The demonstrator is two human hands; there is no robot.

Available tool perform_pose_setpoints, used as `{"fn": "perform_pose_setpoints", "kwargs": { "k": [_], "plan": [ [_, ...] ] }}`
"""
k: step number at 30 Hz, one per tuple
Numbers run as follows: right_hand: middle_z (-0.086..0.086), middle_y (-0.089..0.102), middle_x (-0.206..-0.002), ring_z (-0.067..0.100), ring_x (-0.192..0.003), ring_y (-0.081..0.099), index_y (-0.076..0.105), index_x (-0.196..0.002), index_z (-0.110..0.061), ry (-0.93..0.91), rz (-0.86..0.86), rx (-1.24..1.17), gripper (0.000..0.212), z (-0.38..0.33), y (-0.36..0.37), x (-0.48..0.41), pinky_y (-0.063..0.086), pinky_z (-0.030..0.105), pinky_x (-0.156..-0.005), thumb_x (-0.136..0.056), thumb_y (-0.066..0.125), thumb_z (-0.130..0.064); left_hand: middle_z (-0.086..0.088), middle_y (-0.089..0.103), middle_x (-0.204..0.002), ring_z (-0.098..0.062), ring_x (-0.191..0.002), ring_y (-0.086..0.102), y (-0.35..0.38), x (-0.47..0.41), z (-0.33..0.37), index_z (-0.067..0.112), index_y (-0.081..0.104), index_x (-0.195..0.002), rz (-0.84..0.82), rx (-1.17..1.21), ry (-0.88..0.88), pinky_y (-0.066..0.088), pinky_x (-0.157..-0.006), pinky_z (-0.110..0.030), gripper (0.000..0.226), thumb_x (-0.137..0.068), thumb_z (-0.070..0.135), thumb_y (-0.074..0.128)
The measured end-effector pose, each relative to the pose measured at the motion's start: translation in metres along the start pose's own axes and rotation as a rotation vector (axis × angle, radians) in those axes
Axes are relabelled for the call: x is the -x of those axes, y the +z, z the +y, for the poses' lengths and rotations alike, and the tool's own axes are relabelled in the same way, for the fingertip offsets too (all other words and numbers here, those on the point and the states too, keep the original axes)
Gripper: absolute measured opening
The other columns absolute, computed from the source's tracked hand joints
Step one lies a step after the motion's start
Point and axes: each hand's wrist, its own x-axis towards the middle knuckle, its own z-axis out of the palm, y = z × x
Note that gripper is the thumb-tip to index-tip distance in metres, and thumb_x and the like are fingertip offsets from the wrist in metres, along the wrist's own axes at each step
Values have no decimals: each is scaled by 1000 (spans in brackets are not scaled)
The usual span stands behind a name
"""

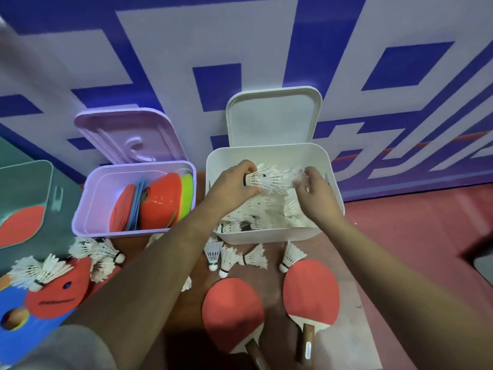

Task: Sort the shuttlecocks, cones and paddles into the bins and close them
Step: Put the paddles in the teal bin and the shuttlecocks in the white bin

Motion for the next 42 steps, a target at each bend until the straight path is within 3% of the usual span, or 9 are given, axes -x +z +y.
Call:
{"fn": "perform_pose_setpoints", "kwargs": {
  "k": [4, 8, 12, 15, 19, 26, 31, 35, 42],
  "plan": [
    [15, 63, -82, 33, -74, 61, 39, -125, -8, 30, -15, 12, 31, 18, 1, -13, 47, 41, -66, -95, 45, -15, -2, 55, -110, -21, -104, 52, 31, -32, -2, 20, 57, -115, -84, -164, 39, 44, -89, -31, 44, -78, 33, 78],
    [18, 51, -119, 32, -97, 55, 45, -123, 0, 53, -158, 127, 30, 32, 11, -21, 36, 29, -75, -94, 43, -6, -6, 53, -118, -25, -117, 45, 58, -49, -15, 24, 58, -126, -92, -356, -9, 40, -101, -37, 50, -80, 36, 75],
    [20, 45, -125, 36, -102, 53, 48, -114, 3, 111, -286, 305, 25, 44, 16, -23, 41, 35, -86, -94, 42, -11, -5, 50, -124, -25, -121, 41, 72, -51, -18, 28, 53, -135, -97, -506, 16, 34, -105, -38, 51, -87, 42, 65],
    [22, 47, -126, 36, -123, 44, 47, -117, 3, 65, -195, 348, 32, 53, 10, -22, 34, 39, -104, -92, 47, -17, -4, 48, -127, -24, -124, 38, 65, -41, -13, 29, 51, -137, -64, -457, 20, 28, -108, -38, 53, -88, 43, 61],
    [21, 45, -135, 34, -133, 35, 35, -141, 1, -121, -32, 243, 56, 45, -6, 3, 31, 39, -109, -93, 52, -22, -2, 53, -122, -22, -121, 45, 35, -5, -8, 23, 61, -125, 60, -244, 87, 33, -107, -38, 40, -88, 36, 61],
    [-1, 56, -106, 13, -98, 55, 58, -112, -12, -370, -143, -166, 21, 8, 12, 96, 45, 24, -85, -91, 57, -16, 2, 54, -96, -6, -88, 55, 9, 111, -28, 13, 66, -102, 250, -56, 12, 39, -81, -10, 15, -87, 11, 64],
    [-4, 62, -76, 12, -73, 59, 56, -83, -17, -135, -336, -168, 6, 22, 58, 127, 47, 35, -69, -89, 58, -18, 7, 52, -88, -4, -80, 53, 37, 170, -57, 16, 63, -94, 274, -44, -198, 42, -73, -20, 13, -83, 10, 63],
    [3, 62, -88, 23, -86, 60, 59, -93, -11, -27, -371, -8, 9, 48, 86, 125, 33, 25, -68, -86, 59, -17, 1, 55, -86, -18, -81, 60, 66, 174, -79, 9, 64, -88, 188, -21, -351, 46, -76, -27, 9, -80, 10, 69],
    [17, 63, -100, 34, -97, 58, 60, -100, -1, 106, -290, 39, 19, 62, 124, 116, 28, 25, -69, -86, 61, -13, -17, 63, -111, -33, -109, 58, 92, 142, -105, 3, 61, -107, -102, -215, -483, 46, -83, -35, 37, -85, 33, 64]
  ]
}}
